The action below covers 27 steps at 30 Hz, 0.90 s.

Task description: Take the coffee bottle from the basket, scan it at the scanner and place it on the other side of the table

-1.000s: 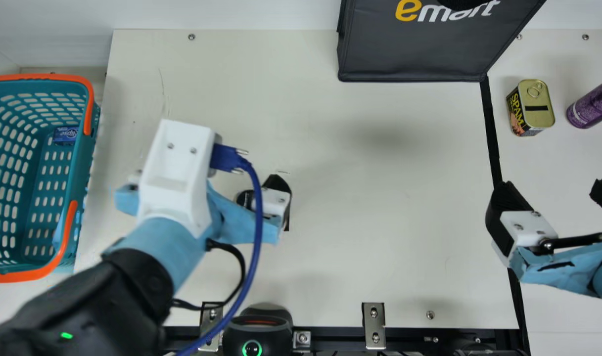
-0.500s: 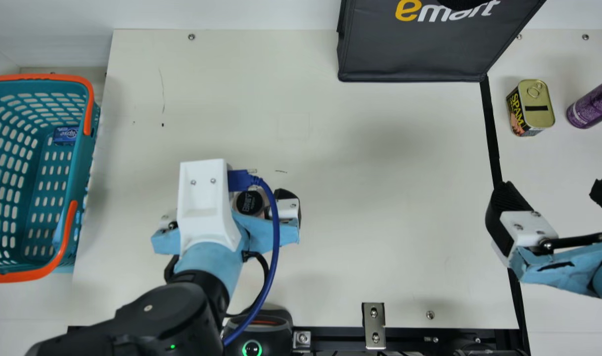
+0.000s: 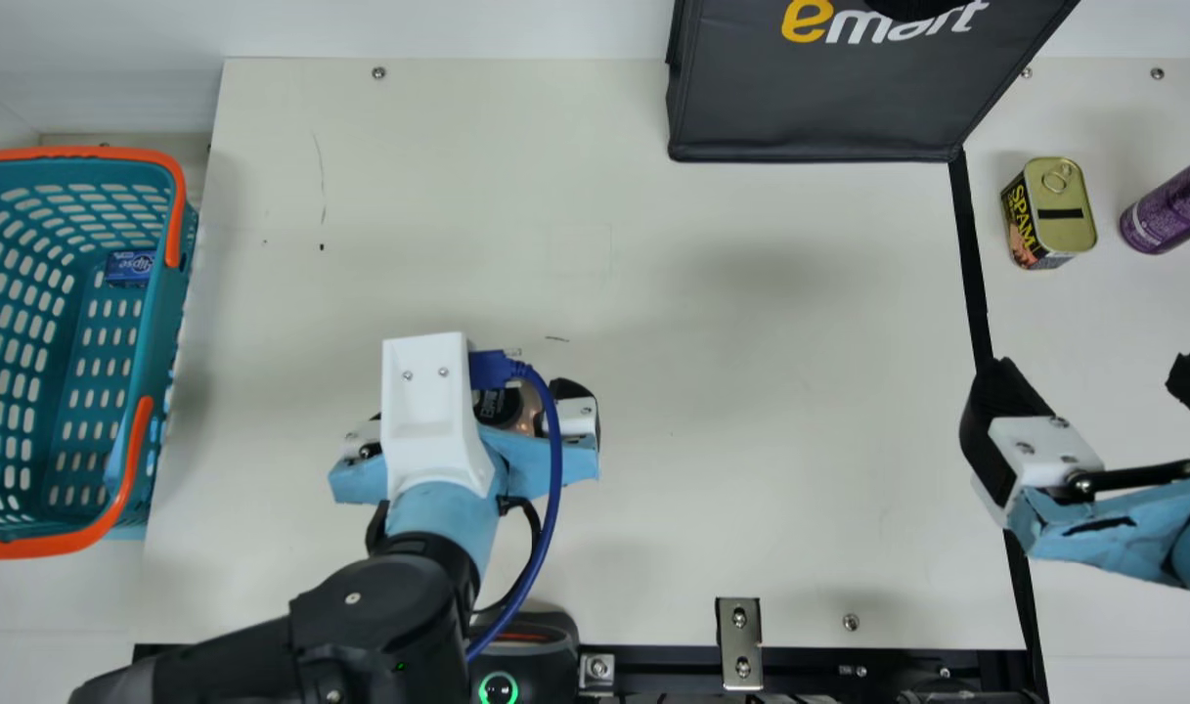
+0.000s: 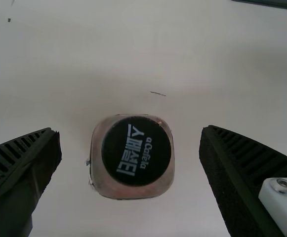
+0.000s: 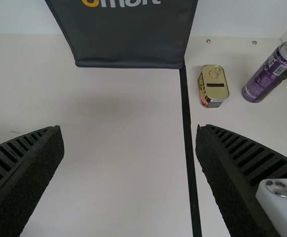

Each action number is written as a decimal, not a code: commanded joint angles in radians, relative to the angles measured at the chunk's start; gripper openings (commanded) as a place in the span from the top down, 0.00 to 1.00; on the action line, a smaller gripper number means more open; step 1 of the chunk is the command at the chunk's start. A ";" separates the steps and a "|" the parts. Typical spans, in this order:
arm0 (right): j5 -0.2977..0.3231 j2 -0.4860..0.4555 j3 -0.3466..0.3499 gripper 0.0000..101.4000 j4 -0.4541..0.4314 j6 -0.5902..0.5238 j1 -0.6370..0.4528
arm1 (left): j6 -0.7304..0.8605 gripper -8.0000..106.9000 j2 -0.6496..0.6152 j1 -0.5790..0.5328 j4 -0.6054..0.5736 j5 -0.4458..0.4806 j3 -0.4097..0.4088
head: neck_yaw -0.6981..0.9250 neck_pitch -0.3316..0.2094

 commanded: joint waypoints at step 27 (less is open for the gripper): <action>0.000 0.000 0.000 0.06 0.001 0.000 0.000 | 0.177 1.00 -0.095 -0.004 0.045 -0.031 -0.026 | 0.002 -0.029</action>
